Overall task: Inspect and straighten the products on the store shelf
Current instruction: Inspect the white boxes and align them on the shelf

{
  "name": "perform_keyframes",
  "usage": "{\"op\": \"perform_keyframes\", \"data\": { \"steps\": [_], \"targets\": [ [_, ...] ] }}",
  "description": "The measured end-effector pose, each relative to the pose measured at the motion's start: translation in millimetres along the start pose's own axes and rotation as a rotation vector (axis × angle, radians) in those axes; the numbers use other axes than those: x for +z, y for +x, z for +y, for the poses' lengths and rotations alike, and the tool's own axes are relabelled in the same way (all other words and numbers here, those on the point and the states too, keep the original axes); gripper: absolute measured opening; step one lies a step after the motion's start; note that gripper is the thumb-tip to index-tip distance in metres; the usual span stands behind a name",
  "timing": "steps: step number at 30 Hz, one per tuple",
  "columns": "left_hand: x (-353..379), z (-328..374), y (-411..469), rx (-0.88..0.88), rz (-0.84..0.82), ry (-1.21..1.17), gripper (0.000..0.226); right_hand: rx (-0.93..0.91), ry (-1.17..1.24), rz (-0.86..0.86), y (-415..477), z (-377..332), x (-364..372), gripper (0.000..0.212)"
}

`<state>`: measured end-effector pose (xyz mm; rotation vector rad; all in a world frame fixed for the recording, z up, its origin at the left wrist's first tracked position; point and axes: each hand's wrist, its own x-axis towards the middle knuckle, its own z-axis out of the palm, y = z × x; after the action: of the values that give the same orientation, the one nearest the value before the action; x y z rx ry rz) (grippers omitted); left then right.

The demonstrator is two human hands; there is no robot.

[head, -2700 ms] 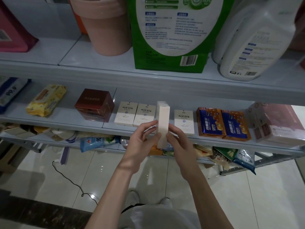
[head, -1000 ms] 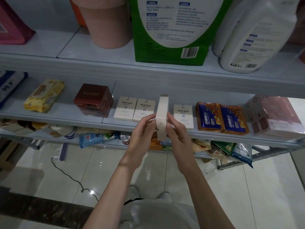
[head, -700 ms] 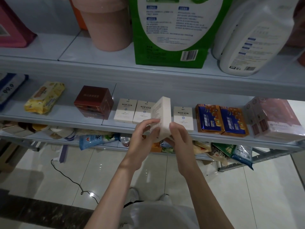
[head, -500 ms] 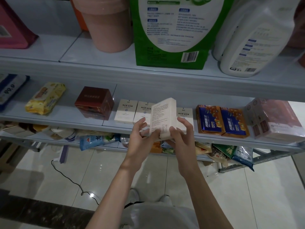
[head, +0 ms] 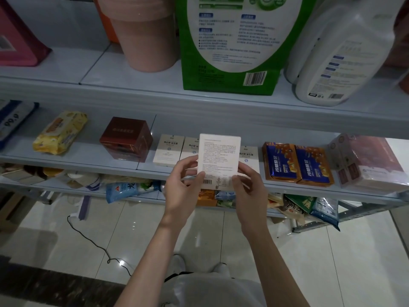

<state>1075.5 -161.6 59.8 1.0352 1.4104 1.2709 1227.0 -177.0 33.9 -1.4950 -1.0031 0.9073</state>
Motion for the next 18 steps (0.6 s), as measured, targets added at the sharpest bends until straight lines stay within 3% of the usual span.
{"op": "perform_keyframes", "data": {
  "steps": [13, 18],
  "targets": [
    [-1.0, 2.9, -6.3, -0.027, -0.057, -0.015, 0.035, 0.102, 0.054, 0.026, 0.9, 7.1, 0.4, 0.035],
    [-2.3, -3.4, -4.7, -0.034, -0.036, -0.025, 0.035, 0.058, 0.089, -0.007, -1.2, 3.0, 0.1, 0.038]
  ]
}}
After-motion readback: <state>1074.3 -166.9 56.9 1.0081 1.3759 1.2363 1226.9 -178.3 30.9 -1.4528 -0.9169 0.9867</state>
